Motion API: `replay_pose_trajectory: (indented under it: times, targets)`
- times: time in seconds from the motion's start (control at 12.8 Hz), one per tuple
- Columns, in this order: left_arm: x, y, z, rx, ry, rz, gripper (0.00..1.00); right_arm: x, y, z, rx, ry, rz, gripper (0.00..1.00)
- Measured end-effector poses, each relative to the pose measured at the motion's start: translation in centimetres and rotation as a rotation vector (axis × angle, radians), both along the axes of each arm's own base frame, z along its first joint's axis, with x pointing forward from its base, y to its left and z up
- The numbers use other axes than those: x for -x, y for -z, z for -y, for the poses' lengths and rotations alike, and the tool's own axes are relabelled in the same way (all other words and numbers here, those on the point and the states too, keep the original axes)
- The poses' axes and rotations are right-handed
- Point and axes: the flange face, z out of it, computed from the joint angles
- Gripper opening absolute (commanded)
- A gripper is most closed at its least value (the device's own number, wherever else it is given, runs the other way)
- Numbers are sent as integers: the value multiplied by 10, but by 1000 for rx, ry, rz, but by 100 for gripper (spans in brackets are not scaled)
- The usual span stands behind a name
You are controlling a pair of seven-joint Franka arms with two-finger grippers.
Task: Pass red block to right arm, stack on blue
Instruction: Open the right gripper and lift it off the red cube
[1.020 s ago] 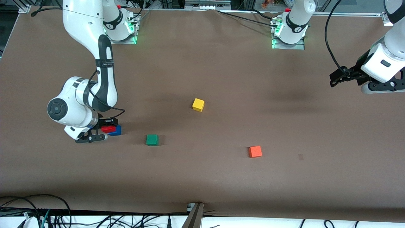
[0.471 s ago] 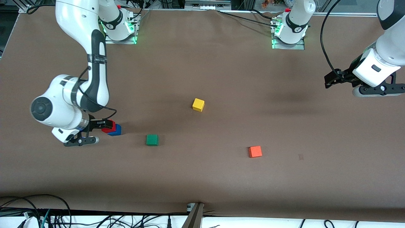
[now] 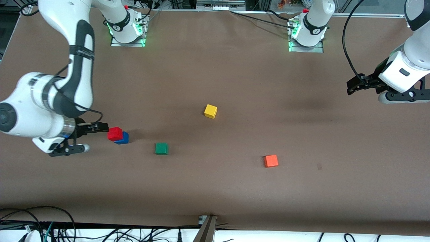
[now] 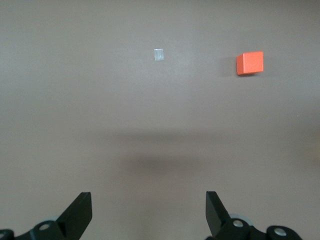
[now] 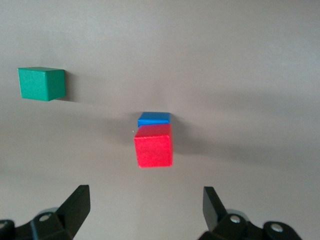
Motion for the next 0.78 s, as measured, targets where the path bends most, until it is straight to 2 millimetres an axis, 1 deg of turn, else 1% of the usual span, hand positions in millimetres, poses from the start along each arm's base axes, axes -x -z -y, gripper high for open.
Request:
replay_pose_trajectory:
  times: [0.08, 0.16, 0.24, 0.47, 0.55, 0.63, 0.71, 0.78]
  targets:
    - [-3, -1, 0, 1, 0, 4, 100, -2, -6, 9, -28, 19, 0, 100]
    - [-6, -3, 0, 2, 0, 8, 100, -3, -9, 13, -54, 39, 4, 100]
    - [-6, -4, 0, 2, 0, 6, 100, -4, -8, 11, -66, 67, -1, 100]
    - [-4, -10, -1, 1, 7, -5, 100, -5, 4, -9, -66, 128, -59, 100]
    - [-4, -11, -1, 2, 20, -4, 100, -4, 3, -13, -46, 126, -80, 100]
    - [-4, -11, -1, 2, 30, -3, 100, -2, -4, -14, -18, 116, -90, 100]
    - [-4, -12, -1, 3, 35, -3, 100, 2, -19, -13, 14, 95, -83, 100]
    - [-4, -12, -1, 3, 37, -3, 100, 8, -41, -11, 55, 65, -69, 100]
